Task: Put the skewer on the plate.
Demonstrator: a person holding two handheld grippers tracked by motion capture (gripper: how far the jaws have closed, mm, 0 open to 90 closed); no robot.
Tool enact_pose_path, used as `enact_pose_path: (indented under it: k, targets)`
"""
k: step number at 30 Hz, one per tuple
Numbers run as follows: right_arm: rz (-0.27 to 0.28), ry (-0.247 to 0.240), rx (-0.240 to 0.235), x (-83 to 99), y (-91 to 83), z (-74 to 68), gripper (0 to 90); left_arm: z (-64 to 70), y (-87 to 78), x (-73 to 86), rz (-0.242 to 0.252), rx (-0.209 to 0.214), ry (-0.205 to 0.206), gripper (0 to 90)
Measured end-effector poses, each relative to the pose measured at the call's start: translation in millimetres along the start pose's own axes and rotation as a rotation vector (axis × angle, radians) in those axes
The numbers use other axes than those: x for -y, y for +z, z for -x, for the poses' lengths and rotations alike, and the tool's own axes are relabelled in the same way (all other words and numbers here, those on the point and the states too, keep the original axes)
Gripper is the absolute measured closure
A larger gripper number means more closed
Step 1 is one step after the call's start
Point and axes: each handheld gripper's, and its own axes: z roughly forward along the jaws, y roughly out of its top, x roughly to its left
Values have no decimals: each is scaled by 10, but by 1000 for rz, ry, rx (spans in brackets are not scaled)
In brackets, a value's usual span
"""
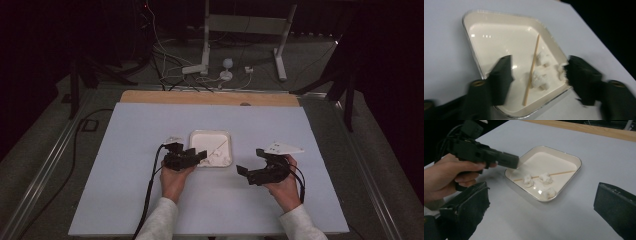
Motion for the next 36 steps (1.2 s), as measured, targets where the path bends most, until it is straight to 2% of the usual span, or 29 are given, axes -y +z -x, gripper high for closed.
enact_pose_path:
  k: [5, 9, 18, 22, 28, 33, 36]
  targets:
    - [1, 5, 6, 15, -16, 19, 0, 7, -201, -58, 54, 17, 34, 206]
    - [5, 3, 11, 26, -38, 37, 0, 8, -409, -99, 96, 20, 82, 158]
    - [37, 1, 45, 90, -180, 143, 0, -53, -879, -109, 152, -31, 186, 19]
    - [57, -25, 76, 154, -269, 209, 0, -80, -1049, -57, 184, -61, 239, 10]
    - [90, -23, 103, 282, -380, 324, 0, -185, -1254, 77, 233, -84, 250, 6]
    - [120, -17, 115, 377, -467, 406, 0, -295, -1418, 173, 255, -119, 259, 6]
    - [114, -10, 135, 434, -498, 442, 0, -345, -1506, 216, 275, -132, 256, 7]
